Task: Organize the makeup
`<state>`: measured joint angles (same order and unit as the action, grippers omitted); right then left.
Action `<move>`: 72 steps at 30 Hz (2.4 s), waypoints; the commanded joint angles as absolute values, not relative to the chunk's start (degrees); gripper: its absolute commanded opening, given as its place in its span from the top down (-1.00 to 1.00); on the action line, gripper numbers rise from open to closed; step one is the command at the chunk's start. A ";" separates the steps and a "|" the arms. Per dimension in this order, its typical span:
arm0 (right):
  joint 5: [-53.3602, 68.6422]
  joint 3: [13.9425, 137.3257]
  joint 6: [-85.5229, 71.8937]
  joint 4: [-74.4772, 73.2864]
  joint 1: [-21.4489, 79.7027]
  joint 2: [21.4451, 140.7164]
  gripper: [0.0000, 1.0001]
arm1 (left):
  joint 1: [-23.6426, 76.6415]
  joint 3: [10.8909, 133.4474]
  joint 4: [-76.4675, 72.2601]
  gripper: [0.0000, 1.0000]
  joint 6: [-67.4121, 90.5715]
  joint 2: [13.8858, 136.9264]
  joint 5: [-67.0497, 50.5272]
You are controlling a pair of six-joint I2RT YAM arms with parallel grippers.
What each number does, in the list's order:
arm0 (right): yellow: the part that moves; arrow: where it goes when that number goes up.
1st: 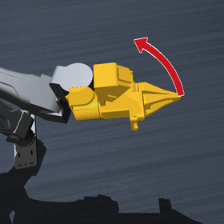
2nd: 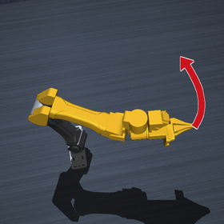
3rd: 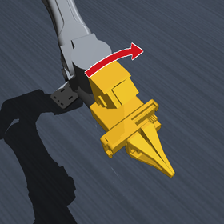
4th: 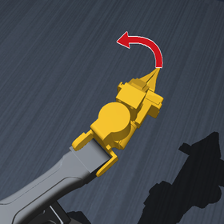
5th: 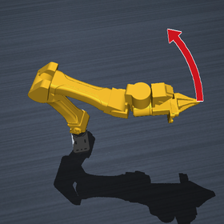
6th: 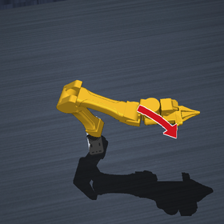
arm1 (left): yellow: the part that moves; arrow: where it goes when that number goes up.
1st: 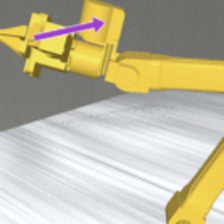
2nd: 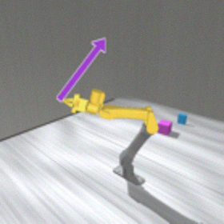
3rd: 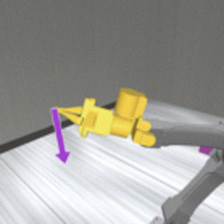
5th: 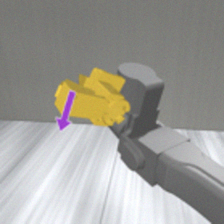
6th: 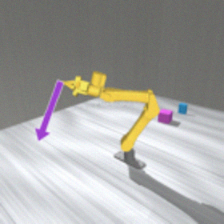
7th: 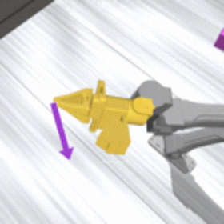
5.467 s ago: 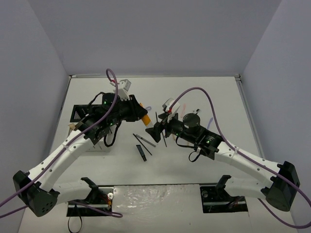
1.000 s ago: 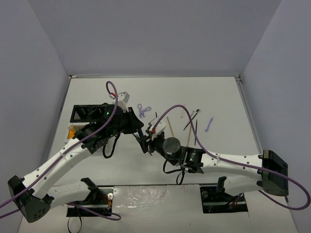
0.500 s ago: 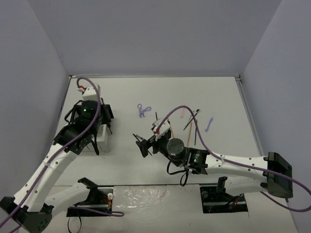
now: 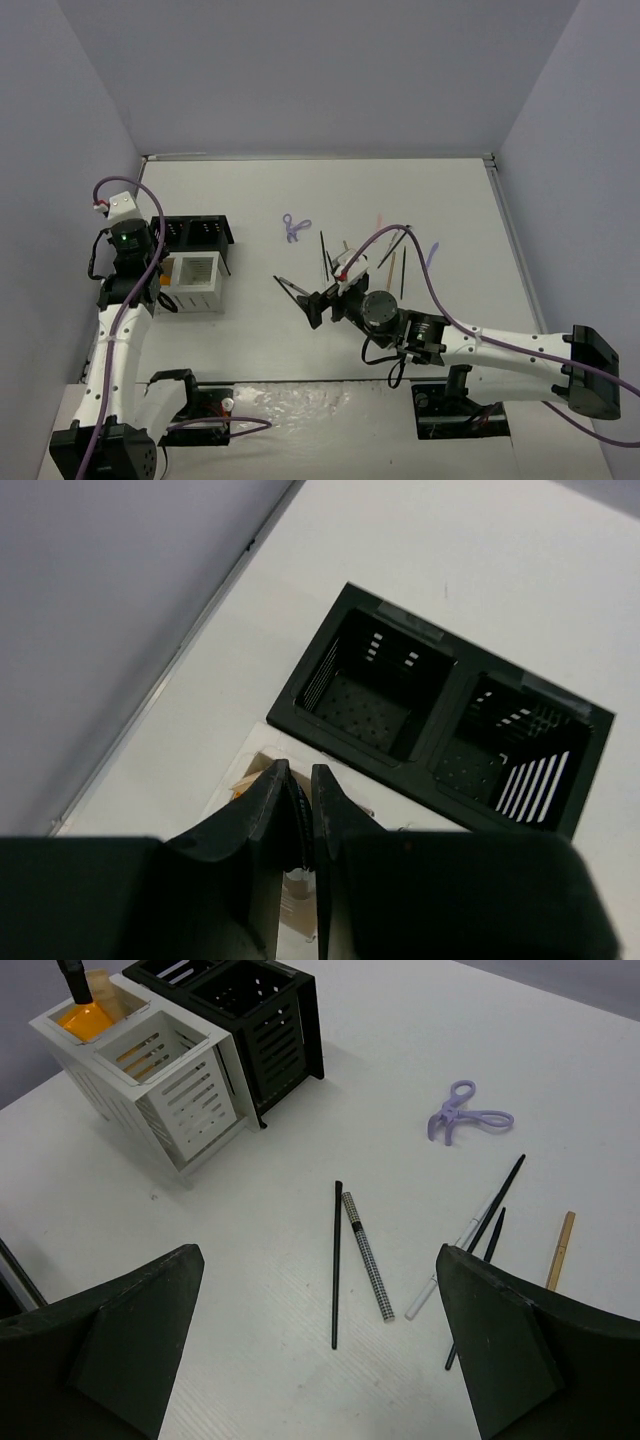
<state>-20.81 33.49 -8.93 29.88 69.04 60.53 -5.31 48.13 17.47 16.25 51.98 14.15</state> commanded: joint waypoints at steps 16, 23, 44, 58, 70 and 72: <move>-15.65 39.82 -13.66 18.92 66.24 71.63 -0.81 | -7.50 51.88 17.01 -0.77 18.06 49.50 8.40; -10.12 46.08 -15.63 15.84 63.83 85.05 -0.44 | -6.45 57.63 24.52 -0.94 20.56 52.23 -7.97; -8.41 59.90 -14.70 11.95 59.89 107.57 0.15 | 1.21 53.90 25.03 -0.94 18.68 51.76 -12.74; -7.24 60.50 -13.28 12.81 60.30 105.61 1.00 | 2.83 55.69 27.17 -0.94 19.30 50.26 -16.68; -6.59 54.94 -10.98 21.94 63.81 83.28 1.00 | 7.85 62.41 31.84 -0.94 29.97 49.42 -23.53; -6.25 53.70 -10.57 24.88 63.88 79.51 1.00 | 9.97 63.16 30.67 -0.94 31.88 49.56 -23.47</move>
